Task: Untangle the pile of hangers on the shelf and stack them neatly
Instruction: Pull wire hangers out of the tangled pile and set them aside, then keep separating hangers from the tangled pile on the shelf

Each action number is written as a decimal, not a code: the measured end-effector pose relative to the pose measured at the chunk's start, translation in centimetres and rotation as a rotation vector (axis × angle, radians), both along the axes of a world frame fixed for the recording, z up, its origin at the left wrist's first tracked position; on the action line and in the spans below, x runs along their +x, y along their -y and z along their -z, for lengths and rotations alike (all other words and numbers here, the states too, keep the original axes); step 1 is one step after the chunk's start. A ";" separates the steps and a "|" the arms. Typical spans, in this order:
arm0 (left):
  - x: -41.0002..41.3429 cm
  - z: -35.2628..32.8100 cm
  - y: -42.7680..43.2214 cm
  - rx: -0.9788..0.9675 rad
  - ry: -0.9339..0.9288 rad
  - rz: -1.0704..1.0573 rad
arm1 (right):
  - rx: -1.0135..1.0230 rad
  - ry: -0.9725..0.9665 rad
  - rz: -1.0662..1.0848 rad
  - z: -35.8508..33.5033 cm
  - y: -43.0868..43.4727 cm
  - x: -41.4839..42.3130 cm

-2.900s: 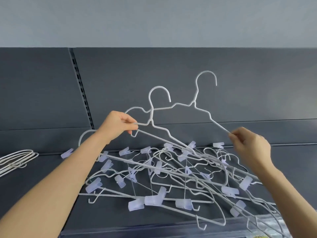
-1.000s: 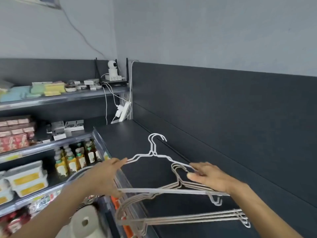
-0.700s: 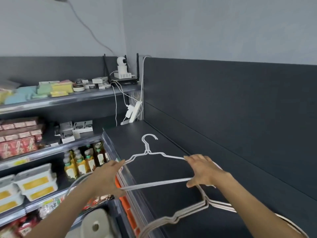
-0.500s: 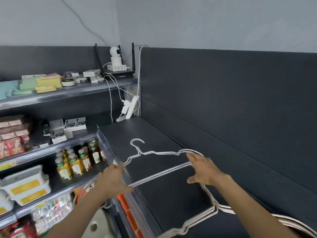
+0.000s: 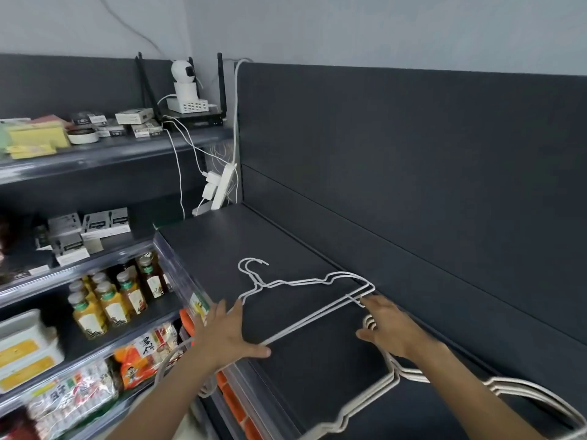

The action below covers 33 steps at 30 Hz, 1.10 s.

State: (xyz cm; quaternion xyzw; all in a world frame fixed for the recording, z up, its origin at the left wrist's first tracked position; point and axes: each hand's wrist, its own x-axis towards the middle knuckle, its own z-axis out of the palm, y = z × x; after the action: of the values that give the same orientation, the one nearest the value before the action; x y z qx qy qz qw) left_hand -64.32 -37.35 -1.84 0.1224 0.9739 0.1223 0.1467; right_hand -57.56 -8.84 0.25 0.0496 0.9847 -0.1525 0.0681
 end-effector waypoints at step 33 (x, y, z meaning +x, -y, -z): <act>32.0 -4.2 -26.2 0.131 -0.112 0.997 | 0.126 -0.014 0.663 -1.4 -8.4 45.9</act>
State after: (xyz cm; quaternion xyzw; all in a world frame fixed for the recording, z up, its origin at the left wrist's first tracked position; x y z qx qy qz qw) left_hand -32.37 -11.15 2.38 0.5879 0.7937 0.0915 0.1268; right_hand -11.67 -0.49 1.62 0.3704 0.9228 -0.1056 0.0046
